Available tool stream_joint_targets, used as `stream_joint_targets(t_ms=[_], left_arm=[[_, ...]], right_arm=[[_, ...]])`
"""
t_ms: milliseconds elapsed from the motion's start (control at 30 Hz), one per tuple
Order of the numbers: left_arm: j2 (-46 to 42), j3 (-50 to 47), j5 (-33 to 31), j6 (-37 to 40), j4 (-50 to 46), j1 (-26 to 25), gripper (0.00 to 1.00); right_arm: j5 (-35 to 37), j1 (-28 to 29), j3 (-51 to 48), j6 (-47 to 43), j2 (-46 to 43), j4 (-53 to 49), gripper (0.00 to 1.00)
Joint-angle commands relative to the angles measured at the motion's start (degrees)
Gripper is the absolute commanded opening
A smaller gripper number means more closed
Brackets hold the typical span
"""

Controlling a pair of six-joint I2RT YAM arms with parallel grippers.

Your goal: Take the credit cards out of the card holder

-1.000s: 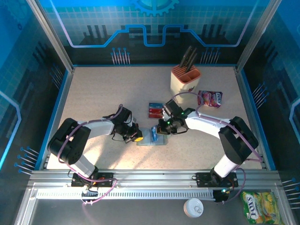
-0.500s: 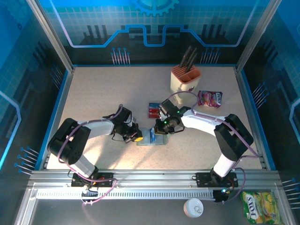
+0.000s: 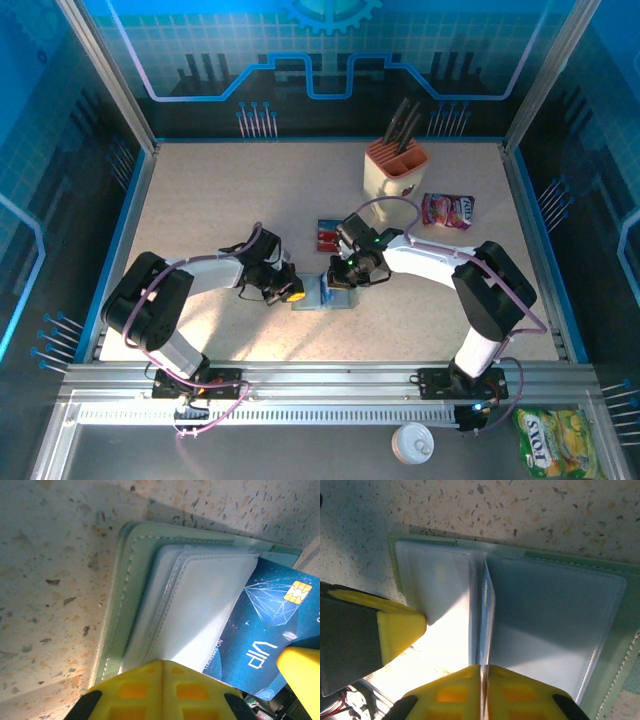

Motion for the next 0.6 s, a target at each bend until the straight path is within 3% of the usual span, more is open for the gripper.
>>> stream_joint_targets(t_ms=[0, 333, 567], left_arm=[[1.0, -1.2, -1.4, 1.4, -3.5, -0.2, 0.00], [-2.0, 1.9, -1.5, 1.7, -5.8, -0.2, 0.05], [-2.0, 5.6, -1.8, 3.0, -8.6, 0.0, 0.09]], right_arm=[[0.4, 0.7, 1.4, -0.1, 0.0, -0.9, 0.07], [2.0, -0.3, 4.0, -2.7, -2.9, -4.7, 0.04], [0.7, -2.6, 8.9, -17.4, -2.7, -10.7, 0.04]])
